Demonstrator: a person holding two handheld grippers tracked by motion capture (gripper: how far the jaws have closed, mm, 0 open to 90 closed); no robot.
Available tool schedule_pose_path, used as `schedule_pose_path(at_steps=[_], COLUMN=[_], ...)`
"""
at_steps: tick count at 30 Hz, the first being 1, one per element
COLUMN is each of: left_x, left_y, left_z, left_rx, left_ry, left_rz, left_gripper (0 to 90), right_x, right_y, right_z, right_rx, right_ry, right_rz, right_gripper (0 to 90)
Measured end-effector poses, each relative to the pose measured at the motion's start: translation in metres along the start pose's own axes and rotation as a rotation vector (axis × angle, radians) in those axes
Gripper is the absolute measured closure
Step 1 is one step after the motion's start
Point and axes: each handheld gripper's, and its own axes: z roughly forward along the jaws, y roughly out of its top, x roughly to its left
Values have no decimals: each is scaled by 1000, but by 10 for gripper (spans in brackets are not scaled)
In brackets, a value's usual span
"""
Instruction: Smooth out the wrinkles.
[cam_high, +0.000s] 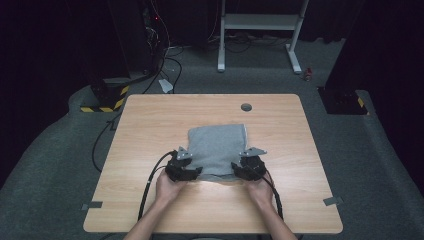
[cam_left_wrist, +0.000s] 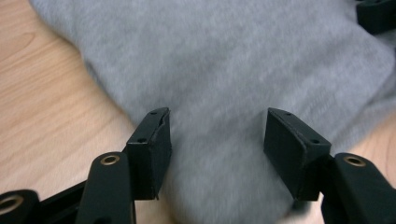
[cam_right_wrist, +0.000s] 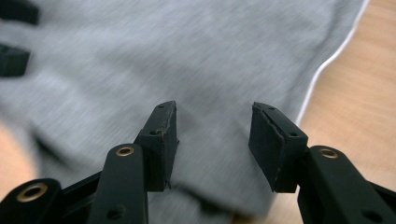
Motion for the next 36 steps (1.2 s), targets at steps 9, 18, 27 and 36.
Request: schedule_pose_path(at_steps=[9, 18, 27, 36], left_x=[5, 5, 11, 21], left_y=[-17, -16, -16, -17], left_z=[-16, -20, -30, -43], left_rx=[3, -42, -91, -132], left_ry=[26, -22, -17, -8], left_rz=[17, -30, -71, -109], left_gripper=[407, 406, 390, 379], right_x=[6, 0, -10, -15], right_y=[-17, -18, -18, -16], right_z=[-11, -20, -29, -35], right_rx=[7, -33, -75, -105], right_ry=[0, 15, 10, 21], right_rz=[-57, 3, 29, 50], right_gripper=[509, 499, 507, 506])
